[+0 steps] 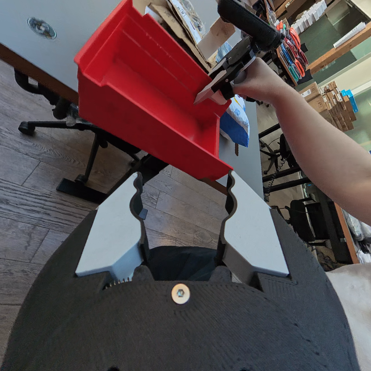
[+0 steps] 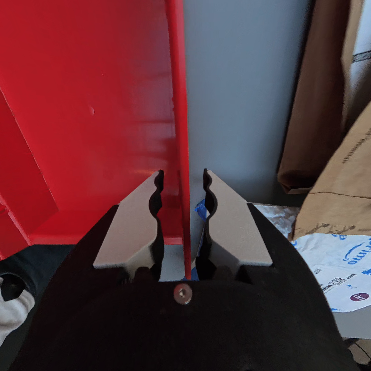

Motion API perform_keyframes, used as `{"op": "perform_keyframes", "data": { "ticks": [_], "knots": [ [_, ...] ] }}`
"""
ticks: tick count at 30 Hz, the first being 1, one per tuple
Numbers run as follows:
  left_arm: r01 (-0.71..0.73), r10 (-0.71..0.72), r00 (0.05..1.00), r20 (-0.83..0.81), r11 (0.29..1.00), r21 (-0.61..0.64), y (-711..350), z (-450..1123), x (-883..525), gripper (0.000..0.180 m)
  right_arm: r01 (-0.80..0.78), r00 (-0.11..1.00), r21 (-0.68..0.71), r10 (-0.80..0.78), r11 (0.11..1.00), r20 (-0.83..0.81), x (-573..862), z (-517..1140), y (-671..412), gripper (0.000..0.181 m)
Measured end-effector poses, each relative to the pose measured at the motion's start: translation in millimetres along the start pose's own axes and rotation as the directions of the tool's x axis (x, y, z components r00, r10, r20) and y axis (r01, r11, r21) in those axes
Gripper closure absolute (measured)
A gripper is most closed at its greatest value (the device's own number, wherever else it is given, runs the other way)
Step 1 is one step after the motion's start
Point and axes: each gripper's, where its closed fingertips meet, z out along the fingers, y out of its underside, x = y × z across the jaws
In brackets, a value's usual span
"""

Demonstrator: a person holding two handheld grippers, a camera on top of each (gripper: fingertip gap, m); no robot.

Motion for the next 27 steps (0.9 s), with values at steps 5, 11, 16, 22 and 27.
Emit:
{"op": "perform_keyframes", "data": {
  "ticks": [5, 11, 16, 22, 27],
  "knots": [
    [-0.124, 0.129, 0.99, -0.058, 0.99, 0.07, -63, 19, 10, 0.096, 0.029, 0.985, 0.398, 0.041, 0.917, -0.166, 0, -68, -26, 0.124],
    [-0.363, 0.375, 0.912, -0.167, 0.927, 0.098, -137, 41, 3, 0.097, -0.063, 0.91, 0.799, 0.363, 0.597, -0.2, 60, -189, -3, 0.112],
    [-0.49, 0.496, 0.801, -0.335, 0.865, 0.11, -211, 96, -5, 0.098, -0.128, 0.834, 0.94, 0.547, 0.317, -0.071, 146, -260, -1, 0.092],
    [-0.588, 0.552, 0.667, -0.5, 0.803, 0.102, -276, 170, 3, 0.1, -0.242, 0.8, 0.94, 0.597, 0.239, 0.054, 215, -258, -27, 0.089],
    [-0.647, 0.508, 0.559, -0.656, 0.762, 0.039, -292, 234, 34, 0.098, -0.239, 0.791, 0.951, 0.608, 0.199, 0.071, 216, -259, -30, 0.125]
  ]
}}
